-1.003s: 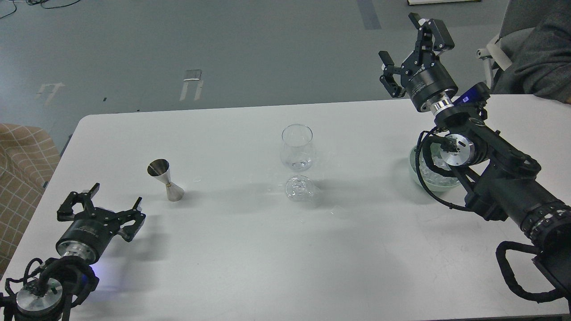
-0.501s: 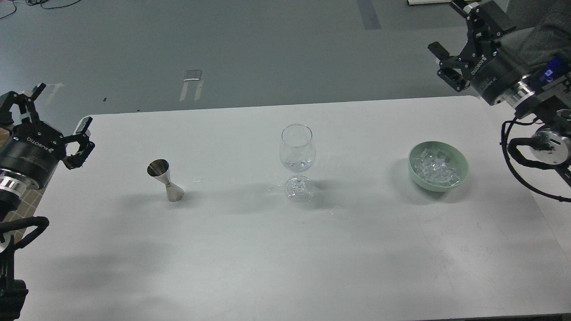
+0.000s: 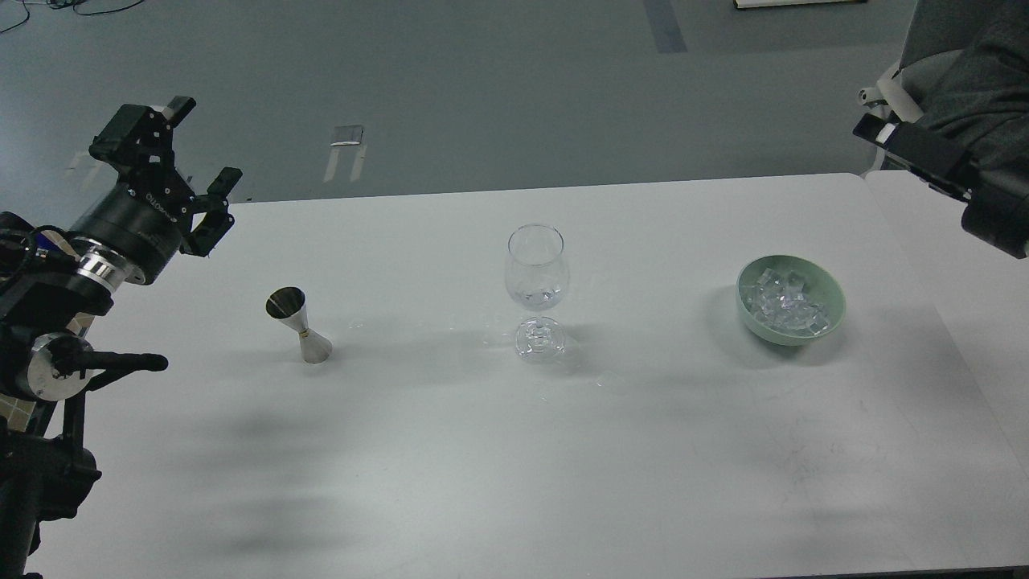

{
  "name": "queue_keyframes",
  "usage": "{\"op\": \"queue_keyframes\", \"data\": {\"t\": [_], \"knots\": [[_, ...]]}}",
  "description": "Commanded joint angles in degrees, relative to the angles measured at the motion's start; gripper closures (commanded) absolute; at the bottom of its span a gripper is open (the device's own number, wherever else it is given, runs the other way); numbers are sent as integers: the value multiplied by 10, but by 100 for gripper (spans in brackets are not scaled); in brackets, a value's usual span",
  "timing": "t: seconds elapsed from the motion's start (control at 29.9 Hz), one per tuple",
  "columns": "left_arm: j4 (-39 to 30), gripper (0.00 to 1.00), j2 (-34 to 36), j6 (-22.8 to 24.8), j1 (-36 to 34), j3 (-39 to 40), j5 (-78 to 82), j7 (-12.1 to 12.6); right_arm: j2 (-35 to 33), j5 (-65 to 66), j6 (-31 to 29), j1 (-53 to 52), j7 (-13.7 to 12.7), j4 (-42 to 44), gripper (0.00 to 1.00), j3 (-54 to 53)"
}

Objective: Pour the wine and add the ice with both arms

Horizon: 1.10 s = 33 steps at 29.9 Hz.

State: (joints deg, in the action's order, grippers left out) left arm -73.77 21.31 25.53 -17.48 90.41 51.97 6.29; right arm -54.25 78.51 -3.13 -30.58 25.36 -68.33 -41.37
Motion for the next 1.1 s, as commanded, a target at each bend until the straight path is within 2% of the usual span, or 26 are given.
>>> {"op": "queue_keyframes", "data": {"t": [0.0, 0.17, 0.4, 0.5, 0.53, 0.57, 0.67, 1.07], "knots": [[-2, 2, -19, -1, -1, -4, 1, 0, 16, 158, 91, 60, 0, 7, 0, 0], [-5, 2, -24, 0, 2, -4, 1, 0, 66, 240, 103, 75, 0, 36, 0, 0], [-5, 2, -28, 0, 3, -4, 1, 0, 78, 269, 103, 73, 0, 61, 1, 2], [-6, 2, -35, 0, 3, -4, 1, 0, 84, 288, 101, 62, -2, 78, 14, 28], [-8, 2, -35, 0, 4, -4, 1, 0, 84, 293, 100, 57, -2, 83, 31, 37], [-9, 2, -36, 0, 5, -4, 1, 0, 84, 295, 99, 55, -2, 85, 40, 40], [-13, 2, -36, 0, 5, -5, 1, 0, 85, 295, 99, 47, -2, 86, 48, 59], [-14, 2, -36, 0, 5, -4, 1, 0, 148, 295, 95, 25, -6, 133, 45, 67]]}}
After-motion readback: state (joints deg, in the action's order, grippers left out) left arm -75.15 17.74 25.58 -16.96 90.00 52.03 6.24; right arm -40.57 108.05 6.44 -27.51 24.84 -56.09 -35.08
